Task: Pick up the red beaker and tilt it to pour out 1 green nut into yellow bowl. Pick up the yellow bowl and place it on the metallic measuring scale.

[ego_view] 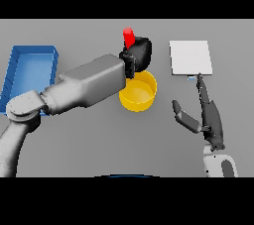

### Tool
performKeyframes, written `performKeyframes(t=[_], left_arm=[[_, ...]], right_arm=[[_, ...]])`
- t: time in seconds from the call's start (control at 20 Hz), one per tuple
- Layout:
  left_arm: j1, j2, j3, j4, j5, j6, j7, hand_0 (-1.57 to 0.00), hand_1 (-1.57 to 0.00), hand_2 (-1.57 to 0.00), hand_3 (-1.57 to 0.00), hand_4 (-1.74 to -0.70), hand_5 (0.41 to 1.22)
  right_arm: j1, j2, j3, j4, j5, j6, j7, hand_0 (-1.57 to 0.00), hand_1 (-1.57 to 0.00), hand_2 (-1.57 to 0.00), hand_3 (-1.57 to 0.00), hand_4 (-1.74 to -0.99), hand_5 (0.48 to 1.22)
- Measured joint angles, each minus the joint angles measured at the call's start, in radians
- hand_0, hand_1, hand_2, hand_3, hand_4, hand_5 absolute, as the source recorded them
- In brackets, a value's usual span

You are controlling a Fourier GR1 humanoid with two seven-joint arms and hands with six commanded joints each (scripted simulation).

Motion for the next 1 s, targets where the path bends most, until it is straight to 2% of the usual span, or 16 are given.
performKeyframes(t=[0.05,0.15,0.25,0.3,0.4,0.45,0.55,0.65,0.7,0.85,0.95,1.0], left_arm=[[-0.007,0.003,-0.007,0.004,0.004,0.004,-0.006,-1.57,-1.57,-1.57,-1.57,-1.72,1.221],[-0.063,0.011,-0.013,0.021,0.016,0.014,-0.044,-1.57,-1.57,-1.57,-1.57,-1.72,1.221],[-0.119,0.032,-0.007,0.050,0.027,0.038,-0.051,-1.57,-1.57,-1.57,-1.57,-1.72,1.221],[-0.163,0.049,-0.012,0.065,0.024,0.039,-0.053,-1.57,-1.57,-1.57,-1.57,-1.73,1.221],[-0.227,0.079,0.029,0.105,0.069,0.056,-0.063,-1.57,-1.57,-1.57,-1.18,-1.73,1.221],[-0.245,0.092,0.046,0.145,0.083,0.092,-0.049,-1.57,-1.57,-1.57,-1.26,-1.73,1.221],[-0.303,0.114,0.115,0.231,0.147,0.096,-0.011,-1.57,-1.57,-1.57,-1.37,-1.73,1.221],[-0.338,0.136,0.223,0.316,0.258,0.114,0.020,-1.57,-1.57,-1.57,-1.44,-1.73,1.221],[-0.344,0.155,0.294,0.354,0.334,0.129,0.037,-1.57,-1.57,-1.57,-1.47,-1.73,1.221],[-0.328,0.237,0.497,0.451,0.565,0.149,0.105,-1.57,-1.57,-1.57,-1.40,-1.74,1.221],[-0.311,0.280,0.584,0.509,0.680,0.185,0.150,-1.57,-1.57,-1.57,-1.43,-1.74,1.221],[-0.289,0.309,0.628,0.528,0.742,0.207,0.145,-1.57,-1.57,-1.57,-1.46,-1.74,1.221]], right_arm=[[0.011,0.002,0.002,-0.012,-0.012,0.007,-0.021,0.00,0.00,0.00,0.00,-1.152,0.635],[-0.008,0.015,0.004,0.006,-0.008,0.001,0.001,0.00,0.00,0.00,0.00,-1.157,0.638],[0.003,0.017,0.006,0.002,-0.015,0.006,-0.024,0.00,0.00,0.00,0.00,-1.150,0.649],[-0.011,0.011,0.004,-0.002,-0.017,0.009,-0.018,0.00,0.00,0.00,0.00,-1.154,0.654],[0.002,0.008,0.009,0.006,-0.008,0.010,-0.039,0.00,0.00,0.00,0.00,-1.160,0.660],[0.004,0.002,0.007,0.003,-0.011,0.013,-0.048,0.00,0.00,0.00,0.00,-1.160,0.663],[-0.008,0.011,0.014,0.010,0.001,0.005,-0.035,0.00,0.00,0.00,0.00,-1.160,0.661],[-0.012,0.013,0.010,0.015,-0.020,0.016,-0.050,0.00,0.00,0.00,0.00,-1.152,0.652],[-0.025,0.003,0.004,0.022,-0.012,0.012,-0.032,0.00,0.00,0.00,0.00,-1.146,0.641],[-0.019,0.003,0.021,0.019,0.040,-0.018,-0.040,0.00,0.00,0.00,0.00,-1.142,0.630],[-0.027,0.008,0.012,0.024,0.002,0.001,-0.042,0.00,0.00,0.00,0.00,-1.110,0.623],[-0.037,0.008,0.006,0.021,-0.024,0.015,-0.051,0.00,0.00,0.00,0.00,-1.093,0.623]])
